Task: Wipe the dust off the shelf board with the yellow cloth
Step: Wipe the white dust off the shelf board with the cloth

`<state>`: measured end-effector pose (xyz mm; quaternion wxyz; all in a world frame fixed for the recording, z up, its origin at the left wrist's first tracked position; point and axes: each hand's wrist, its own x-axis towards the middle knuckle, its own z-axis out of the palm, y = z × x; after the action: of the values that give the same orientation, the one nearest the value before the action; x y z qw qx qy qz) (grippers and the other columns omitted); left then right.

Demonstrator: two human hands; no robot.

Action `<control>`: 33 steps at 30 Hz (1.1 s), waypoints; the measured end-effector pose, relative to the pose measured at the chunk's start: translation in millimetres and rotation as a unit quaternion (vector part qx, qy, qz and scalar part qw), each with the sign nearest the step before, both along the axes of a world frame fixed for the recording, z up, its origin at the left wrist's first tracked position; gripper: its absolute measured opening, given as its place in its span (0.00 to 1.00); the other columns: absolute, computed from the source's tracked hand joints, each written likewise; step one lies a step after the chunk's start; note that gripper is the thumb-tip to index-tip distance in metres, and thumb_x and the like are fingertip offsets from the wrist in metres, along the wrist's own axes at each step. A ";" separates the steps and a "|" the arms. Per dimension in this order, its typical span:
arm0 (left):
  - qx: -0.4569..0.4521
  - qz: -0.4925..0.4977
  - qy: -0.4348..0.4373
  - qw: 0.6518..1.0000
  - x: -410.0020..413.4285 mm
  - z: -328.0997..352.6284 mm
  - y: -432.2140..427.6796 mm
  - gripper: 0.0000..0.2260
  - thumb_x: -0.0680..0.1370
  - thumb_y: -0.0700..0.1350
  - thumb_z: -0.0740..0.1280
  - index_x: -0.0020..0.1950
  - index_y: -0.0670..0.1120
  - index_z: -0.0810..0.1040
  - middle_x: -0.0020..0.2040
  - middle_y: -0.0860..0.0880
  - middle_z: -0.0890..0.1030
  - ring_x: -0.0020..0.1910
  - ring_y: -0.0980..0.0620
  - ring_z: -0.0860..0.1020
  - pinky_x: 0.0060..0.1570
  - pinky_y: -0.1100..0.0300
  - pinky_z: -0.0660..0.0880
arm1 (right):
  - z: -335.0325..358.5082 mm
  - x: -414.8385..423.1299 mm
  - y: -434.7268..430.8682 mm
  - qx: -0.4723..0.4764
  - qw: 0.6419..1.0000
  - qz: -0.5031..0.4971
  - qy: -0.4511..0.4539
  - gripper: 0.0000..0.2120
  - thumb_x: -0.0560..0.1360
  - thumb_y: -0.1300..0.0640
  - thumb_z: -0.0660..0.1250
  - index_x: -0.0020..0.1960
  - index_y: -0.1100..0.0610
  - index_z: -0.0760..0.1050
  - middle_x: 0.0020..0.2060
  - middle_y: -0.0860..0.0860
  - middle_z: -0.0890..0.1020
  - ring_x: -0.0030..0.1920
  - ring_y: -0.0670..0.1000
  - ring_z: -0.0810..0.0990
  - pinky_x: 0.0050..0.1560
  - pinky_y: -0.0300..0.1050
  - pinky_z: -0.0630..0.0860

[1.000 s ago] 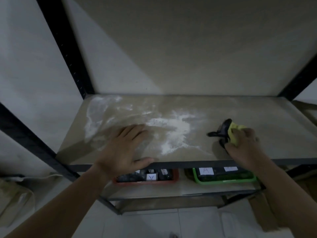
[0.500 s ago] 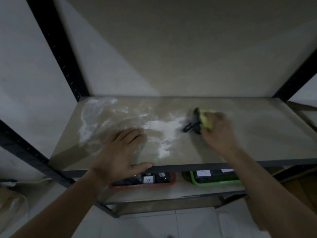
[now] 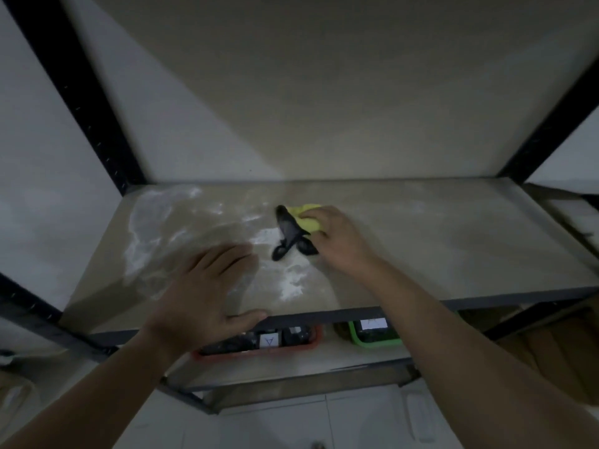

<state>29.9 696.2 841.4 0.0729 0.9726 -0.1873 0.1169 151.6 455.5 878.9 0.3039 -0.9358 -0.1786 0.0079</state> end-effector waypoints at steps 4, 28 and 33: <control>-0.001 -0.001 -0.003 1.000 1.1 -1.1 -0.3 0.39 0.75 0.74 0.60 0.74 0.46 0.75 0.75 0.48 0.73 0.74 0.46 0.71 0.70 0.47 0.70 | 27.5 15.0 -82.6 0.074 0.987 -0.131 -0.053 0.17 0.75 0.64 0.65 0.64 0.59 0.76 0.58 0.52 0.77 0.56 0.51 0.76 0.48 0.24 0.64; 0.034 0.009 0.017 0.999 0.0 1.3 -0.1 0.41 0.76 0.75 0.57 0.77 0.45 0.72 0.76 0.48 0.71 0.74 0.47 0.69 0.71 0.53 0.61 | 3.4 94.3 -97.1 -0.001 0.987 -0.131 -0.097 0.21 0.71 0.63 0.66 0.64 0.56 0.77 0.61 0.59 0.79 0.60 0.59 0.78 0.63 0.43 0.70; 0.011 0.015 0.030 0.999 -0.1 2.2 -0.2 0.41 0.75 0.76 0.58 0.76 0.46 0.72 0.77 0.49 0.71 0.75 0.48 0.70 0.70 0.49 0.67 | -17.4 109.5 -118.1 -0.232 0.957 -0.172 -0.040 0.23 0.74 0.51 0.64 0.67 0.57 0.71 0.66 0.58 0.74 0.64 0.60 0.72 0.63 0.51 0.66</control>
<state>29.8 696.0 843.6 0.0661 0.9790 -0.1719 0.0869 261.0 337.4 861.4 0.0681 -0.9966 -0.0199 -0.0412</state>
